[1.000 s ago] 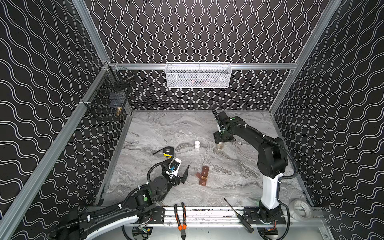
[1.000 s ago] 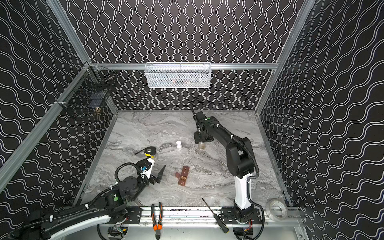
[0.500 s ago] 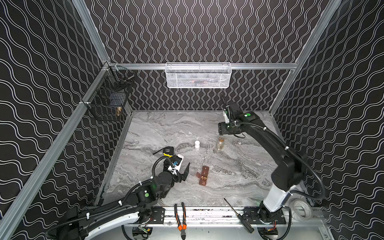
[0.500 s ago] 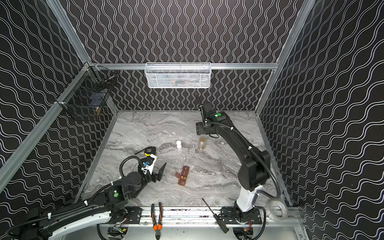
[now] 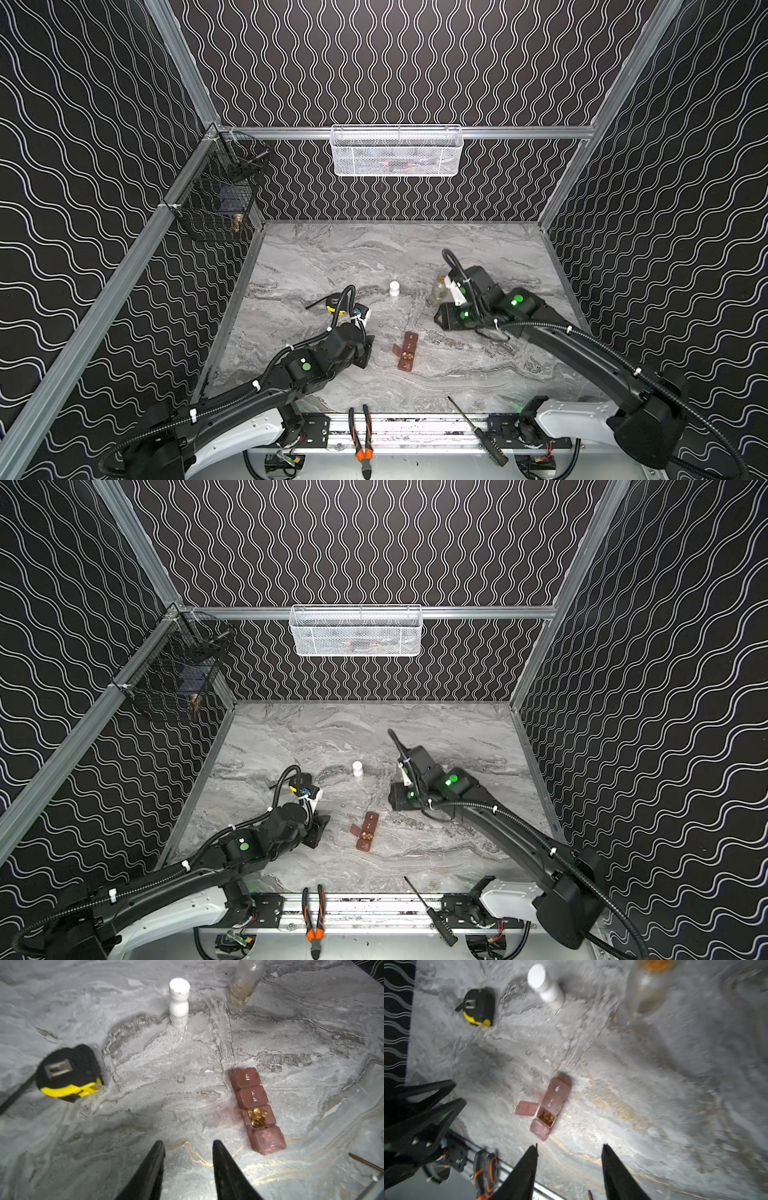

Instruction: Sort the pills into containers

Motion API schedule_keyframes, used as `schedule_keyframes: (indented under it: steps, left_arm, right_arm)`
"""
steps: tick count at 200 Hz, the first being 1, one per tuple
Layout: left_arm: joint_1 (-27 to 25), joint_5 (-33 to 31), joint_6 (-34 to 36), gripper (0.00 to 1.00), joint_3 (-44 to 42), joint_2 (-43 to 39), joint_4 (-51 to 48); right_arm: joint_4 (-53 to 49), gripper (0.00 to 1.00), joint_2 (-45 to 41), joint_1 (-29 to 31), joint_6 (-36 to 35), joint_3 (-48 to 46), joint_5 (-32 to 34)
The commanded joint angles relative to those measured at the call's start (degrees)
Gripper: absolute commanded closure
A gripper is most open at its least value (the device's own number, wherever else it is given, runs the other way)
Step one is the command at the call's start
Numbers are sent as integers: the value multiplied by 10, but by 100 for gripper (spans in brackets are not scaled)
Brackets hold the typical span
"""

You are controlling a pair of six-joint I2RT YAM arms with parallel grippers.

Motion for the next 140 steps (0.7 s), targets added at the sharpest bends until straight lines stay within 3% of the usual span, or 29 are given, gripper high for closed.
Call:
schedule_keyframes:
  steps: [1,57,101,140]
  left_arm:
    - [29,113,-58,60,4,7,-31]
    - [124,274,-107,61,-47,38,70]
    - [134,321,-116,52,-62,63,125]
    - [134,334,-113,52,-70,75,136]
  right_arm:
    - [98,50,-24,9,84,-63,-66]
    - [259,57,21,10,163,-153,-140]
    - [306,56,92,10,172,-155,-151]
    - [313,50,133,10,175,-150,-146]
